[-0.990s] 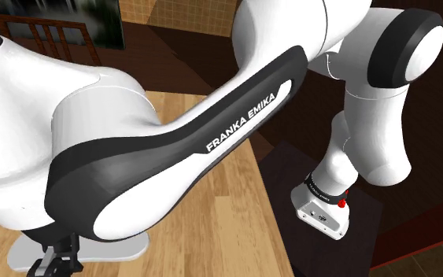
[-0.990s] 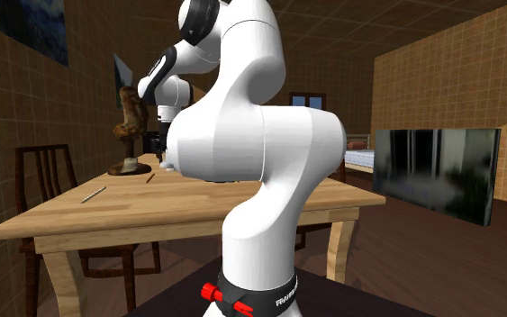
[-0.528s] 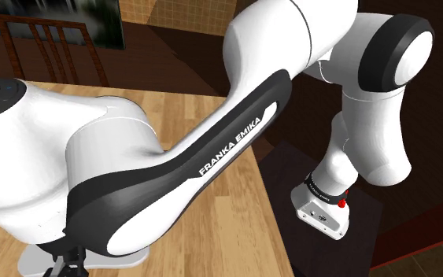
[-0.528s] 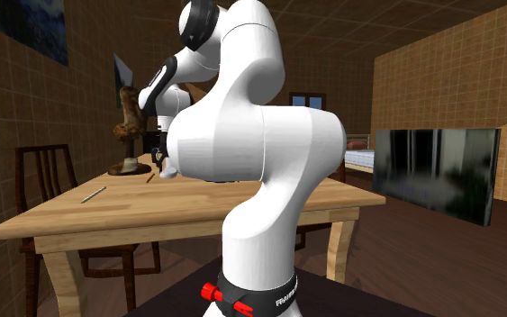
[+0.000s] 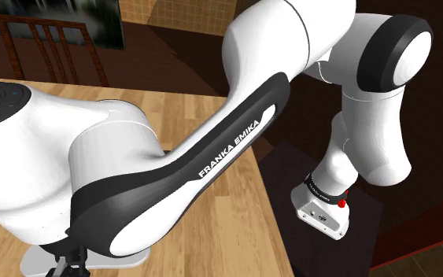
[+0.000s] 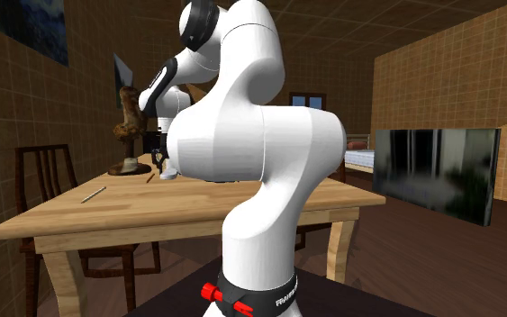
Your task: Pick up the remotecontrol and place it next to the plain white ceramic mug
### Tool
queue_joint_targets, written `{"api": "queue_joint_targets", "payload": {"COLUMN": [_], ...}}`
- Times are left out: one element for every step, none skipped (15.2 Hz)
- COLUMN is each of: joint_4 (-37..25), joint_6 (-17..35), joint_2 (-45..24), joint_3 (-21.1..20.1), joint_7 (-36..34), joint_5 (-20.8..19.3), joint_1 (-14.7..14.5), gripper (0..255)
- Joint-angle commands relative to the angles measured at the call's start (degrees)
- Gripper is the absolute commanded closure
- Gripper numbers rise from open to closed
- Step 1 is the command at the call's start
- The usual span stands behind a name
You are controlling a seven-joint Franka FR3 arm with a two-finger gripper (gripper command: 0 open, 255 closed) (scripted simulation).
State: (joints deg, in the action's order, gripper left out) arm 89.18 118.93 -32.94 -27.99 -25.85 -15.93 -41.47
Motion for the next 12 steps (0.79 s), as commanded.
{"api": "queue_joint_targets", "payload": {"joint_4": [0.0, 0.0, 0.0, 0.0, 0.0, 0.0, -0.7, -1.6, -2.5, -3.3, -3.3, -3.3], "joint_6": [0.0, 0.0, 0.0, 0.0, 0.0, 0.0, -1.5, -3.0, -4.5, -5.7, -5.7, -5.7], "joint_2": [0.0, 0.0, 0.0, 0.0, 0.0, 0.0, 0.8, 1.6, 2.3, 2.8, 2.8, 2.8], "joint_3": [0.0, 0.0, 0.0, 0.0, 0.0, 0.0, -0.3, -0.5, -0.8, -0.9, -0.9, -0.9], "joint_7": [0.0, 0.0, 0.0, 0.0, 0.0, 0.0, 0.3, 0.5, 0.8, 1.0, 1.0, 1.0], "joint_5": [0.0, 0.0, 0.0, 0.0, 0.0, 0.0, 0.4, 0.9, 1.2, 1.5, 1.5, 1.5], "joint_1": [0.0, 0.0, 0.0, 0.0, 0.0, 0.0, 0.1, 0.3, 0.3, 0.4, 0.4, 0.4], "gripper": [0, 0, 0, 0, 0, 0, 0, 0, 0, 0, 0, 0]}}
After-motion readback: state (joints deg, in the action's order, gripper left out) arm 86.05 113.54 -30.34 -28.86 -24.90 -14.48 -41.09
